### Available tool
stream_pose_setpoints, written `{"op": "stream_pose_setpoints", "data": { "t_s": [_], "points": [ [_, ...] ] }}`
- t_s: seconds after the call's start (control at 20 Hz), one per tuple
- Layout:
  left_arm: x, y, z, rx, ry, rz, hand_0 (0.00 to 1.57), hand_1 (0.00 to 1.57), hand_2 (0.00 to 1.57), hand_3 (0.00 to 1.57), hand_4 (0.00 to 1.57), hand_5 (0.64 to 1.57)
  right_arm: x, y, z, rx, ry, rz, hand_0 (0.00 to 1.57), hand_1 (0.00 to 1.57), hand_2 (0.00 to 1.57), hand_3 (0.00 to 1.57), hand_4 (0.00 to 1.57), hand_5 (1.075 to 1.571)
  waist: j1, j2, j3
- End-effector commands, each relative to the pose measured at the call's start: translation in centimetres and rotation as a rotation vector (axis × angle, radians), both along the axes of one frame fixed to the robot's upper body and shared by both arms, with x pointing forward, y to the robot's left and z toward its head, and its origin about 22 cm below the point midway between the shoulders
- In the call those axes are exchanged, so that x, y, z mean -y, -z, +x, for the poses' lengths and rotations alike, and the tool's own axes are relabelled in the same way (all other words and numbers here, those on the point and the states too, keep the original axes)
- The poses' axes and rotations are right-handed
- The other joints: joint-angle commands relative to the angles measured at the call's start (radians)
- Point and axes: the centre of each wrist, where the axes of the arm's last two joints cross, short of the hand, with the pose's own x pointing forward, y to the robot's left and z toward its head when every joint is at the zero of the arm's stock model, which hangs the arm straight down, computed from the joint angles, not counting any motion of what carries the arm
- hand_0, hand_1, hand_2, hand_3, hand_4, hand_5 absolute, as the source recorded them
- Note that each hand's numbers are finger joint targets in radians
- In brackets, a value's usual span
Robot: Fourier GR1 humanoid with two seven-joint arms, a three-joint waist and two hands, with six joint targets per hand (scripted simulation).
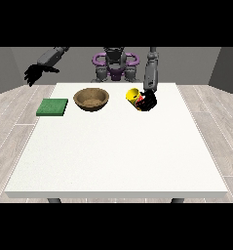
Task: Pick the cup and pour the ball into the bowl, then pick the bowl and place it on the pad
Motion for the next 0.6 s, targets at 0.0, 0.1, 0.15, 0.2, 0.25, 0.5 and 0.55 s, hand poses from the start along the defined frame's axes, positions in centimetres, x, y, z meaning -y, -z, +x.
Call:
{"op": "stream_pose_setpoints", "data": {
  "t_s": [0.0,0.1,0.15,0.2,0.25,0.5,0.55],
  "points": [
    [1.6,-0.2,0.4,-0.066,-0.025,0.124,1.34,1.34,1.57,1.57,0.97,1.530,0.2,2.0,-0.4,-0.096,0.029,0.000,0.00,0.00,0.00,0.00,0.00,1.557,0.027,-0.109,-0.0031],
    [1.4,-1.8,1.0,-0.102,0.007,0.199,1.37,1.37,1.57,1.57,1.02,1.532,3.6,1.9,-1.2,-0.153,0.076,0.016,0.00,0.00,0.06,0.00,0.00,1.558,0.075,-0.177,-0.0011],
    [4.7,-0.9,0.2,-0.110,0.028,0.211,1.37,1.37,1.57,1.57,1.02,1.531,4.3,5.1,-3.2,-0.202,0.117,0.014,0.00,0.00,0.00,0.00,0.00,1.558,0.102,-0.212,-0.0001],
    [4.4,0.1,-0.5,-0.203,0.058,0.232,1.39,1.39,1.57,1.57,1.02,1.536,3.5,6.2,-3.8,-0.276,0.116,0.005,0.00,0.00,0.08,0.00,0.00,1.560,0.124,-0.288,-0.0013],
    [6.2,-1.7,0.7,-0.184,0.060,0.250,1.38,1.38,1.57,1.57,1.03,1.536,4.2,5.9,-3.5,-0.267,0.137,0.017,0.00,0.00,0.00,0.00,0.00,1.560,0.134,-0.275,-0.0015],
    [9.6,-1.6,-0.1,-0.237,0.105,0.386,1.38,1.38,1.57,1.57,1.14,1.567,4.2,9.5,-6.1,-0.327,0.211,0.017,0.00,0.00,0.00,0.00,0.00,1.558,0.199,-0.335,-0.0030],
    [11.2,-1.2,-0.6,-0.224,0.085,0.404,1.38,1.38,1.57,1.57,1.14,1.567,4.0,10.1,-6.3,-0.337,0.211,0.036,0.00,0.00,0.00,0.00,0.00,1.558,0.202,-0.340,-0.0029]
  ]
}}
